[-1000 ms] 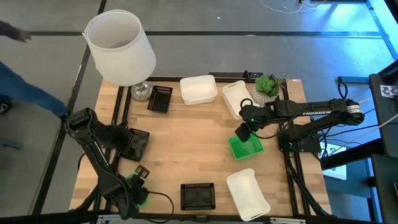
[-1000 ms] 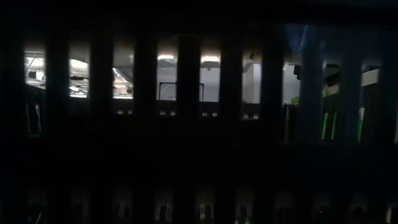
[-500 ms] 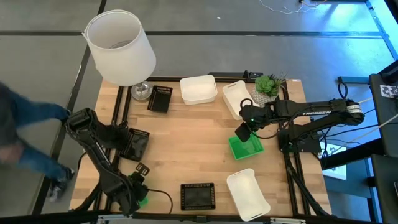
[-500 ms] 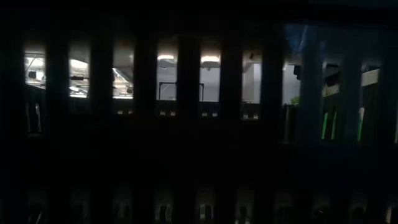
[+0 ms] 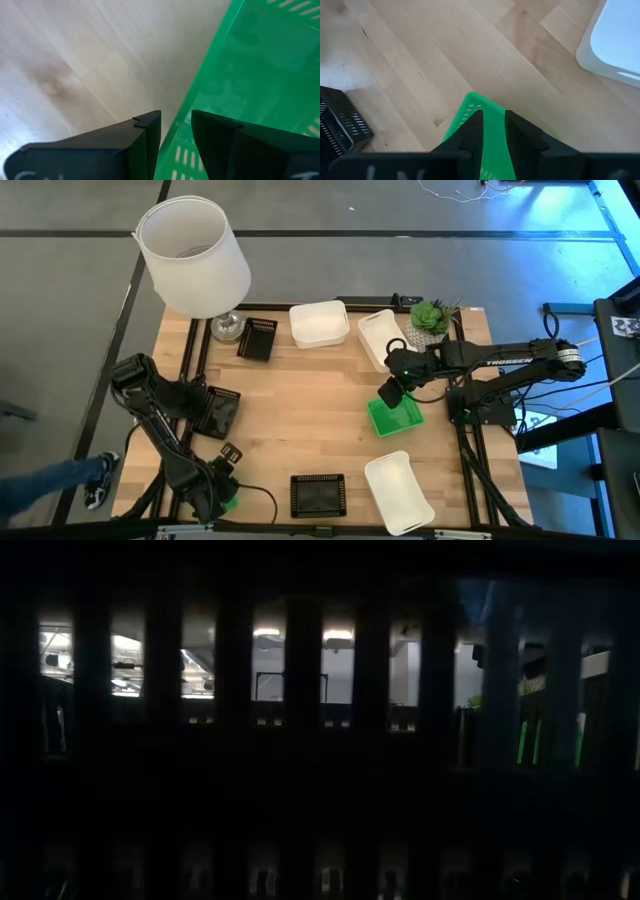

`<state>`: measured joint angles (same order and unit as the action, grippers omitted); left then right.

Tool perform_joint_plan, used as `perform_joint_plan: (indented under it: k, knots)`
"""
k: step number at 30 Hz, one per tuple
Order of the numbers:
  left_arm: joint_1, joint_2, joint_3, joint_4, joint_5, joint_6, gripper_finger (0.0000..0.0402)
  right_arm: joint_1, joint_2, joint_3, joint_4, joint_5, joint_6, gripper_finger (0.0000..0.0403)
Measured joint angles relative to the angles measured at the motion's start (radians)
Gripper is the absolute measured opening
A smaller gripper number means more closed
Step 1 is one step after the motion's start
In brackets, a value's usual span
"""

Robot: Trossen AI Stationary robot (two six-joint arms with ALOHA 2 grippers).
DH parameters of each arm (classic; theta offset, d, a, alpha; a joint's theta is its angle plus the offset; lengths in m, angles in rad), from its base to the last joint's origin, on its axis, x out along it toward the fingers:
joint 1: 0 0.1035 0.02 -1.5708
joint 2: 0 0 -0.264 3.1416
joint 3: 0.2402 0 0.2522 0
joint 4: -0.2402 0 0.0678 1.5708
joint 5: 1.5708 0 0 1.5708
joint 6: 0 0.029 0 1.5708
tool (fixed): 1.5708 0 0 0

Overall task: Stack baskets by color
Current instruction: Stack the bottom green bin on the top green bins

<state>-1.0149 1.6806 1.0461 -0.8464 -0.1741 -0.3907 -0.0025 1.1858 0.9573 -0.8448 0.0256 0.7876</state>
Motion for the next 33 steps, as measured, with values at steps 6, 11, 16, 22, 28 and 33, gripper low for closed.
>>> perform_joint_plan:
  k: [6,11,16,22,28,33]
  knots:
    - [0.0,0.0,-0.006,0.004,0.001,-0.047,0.0099,0.0,0.0,0.0,0.0,-0.001,0.023,0.0079]
    - [0.0,0.0,-0.006,0.004,0.002,-0.048,0.0099,0.0,0.0,0.0,0.0,-0.002,0.046,0.0079]
    - [0.0,0.0,-0.006,0.001,0.015,-0.044,0.0072,0.0,0.0,0.0,0.0,-0.001,0.046,0.0079]
    - [0.038,0.0,-0.006,-0.01,0.1,-0.042,0.0007,0.0,0.0,0.0,0.001,-0.001,0.046,0.0079]
    - [0.134,-0.001,-0.003,-0.077,0.099,-0.204,0.0001,0.0,0.0,0.0,0.019,-0.009,0.038,0.0079]
    - [0.237,-0.003,0.084,-0.202,0.041,-0.319,0.0,0.0,0.0,0.0,0.019,-0.095,-0.037,0.0079]
